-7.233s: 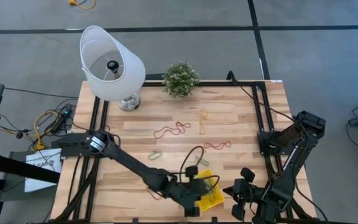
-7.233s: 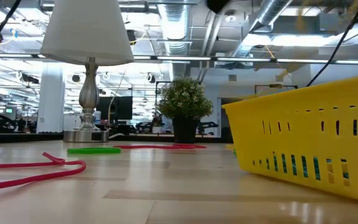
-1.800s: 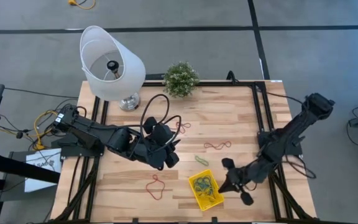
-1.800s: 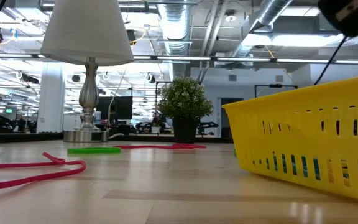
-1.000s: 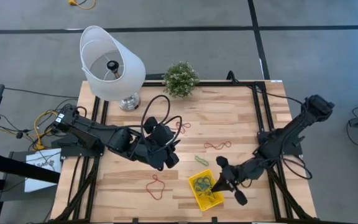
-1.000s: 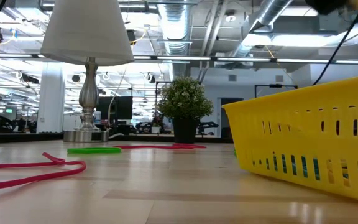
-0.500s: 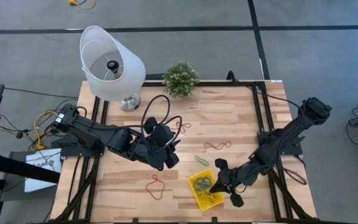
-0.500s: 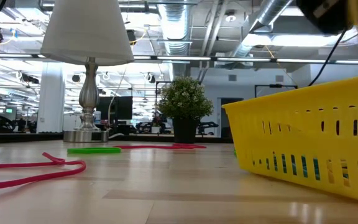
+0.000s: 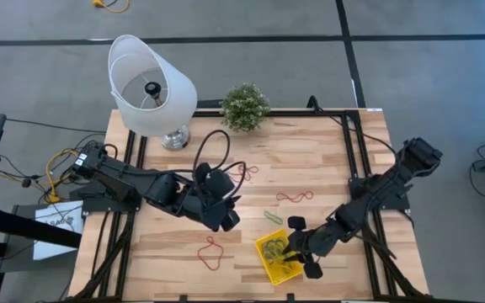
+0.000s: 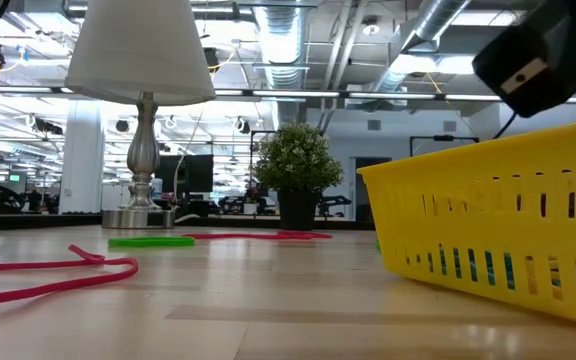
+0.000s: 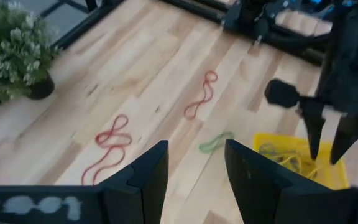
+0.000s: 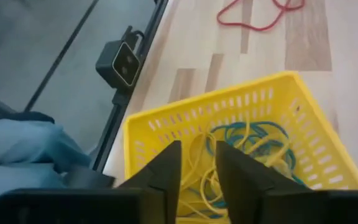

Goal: Pick and place items into bin
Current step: Put the red rubber band into the bin

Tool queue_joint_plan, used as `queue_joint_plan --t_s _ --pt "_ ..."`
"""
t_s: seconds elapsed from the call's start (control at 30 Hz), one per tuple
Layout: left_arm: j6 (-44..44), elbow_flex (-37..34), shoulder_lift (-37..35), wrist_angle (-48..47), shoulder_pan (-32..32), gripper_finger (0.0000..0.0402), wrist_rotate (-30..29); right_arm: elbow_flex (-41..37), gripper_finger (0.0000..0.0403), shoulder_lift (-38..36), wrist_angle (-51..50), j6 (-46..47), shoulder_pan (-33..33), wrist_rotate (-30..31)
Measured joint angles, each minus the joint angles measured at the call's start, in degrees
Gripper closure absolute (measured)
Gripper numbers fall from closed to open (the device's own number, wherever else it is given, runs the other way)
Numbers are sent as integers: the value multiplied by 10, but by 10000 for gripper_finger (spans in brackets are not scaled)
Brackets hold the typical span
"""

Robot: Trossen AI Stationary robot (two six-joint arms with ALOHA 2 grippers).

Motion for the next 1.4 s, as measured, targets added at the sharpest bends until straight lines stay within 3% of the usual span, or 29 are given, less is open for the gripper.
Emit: queue_joint_plan --t_s 0.23,0.47,0.6,0.7,0.83,1.07,1.27,1.4 --pt "-12 0 0 -103 2 253 6 0 254 -50 -13 -2 -32 -30" --pt "-90 0 0 -229 -3 253 7 0 255 -167 -44 -9 -84 -85" --pt "-150 0 -3 -312 -11 253 9 1 264 -224 -85 -108 -132 -86" --pt "-167 0 -9 -315 -25 253 11 1 268 -238 -134 -140 -188 -86" --pt "-161 23 -28 -314 -53 253 11 1 268 -200 -133 -169 -280 -93" --pt "-181 27 -67 -319 -101 253 -84 0 269 -56 -26 -297 -401 -110" --pt "-156 27 -72 -318 -113 253 -114 25 269 68 67 -296 -474 -141" --pt "-131 27 -72 -318 -113 253 -116 75 269 151 72 -296 -494 -141"
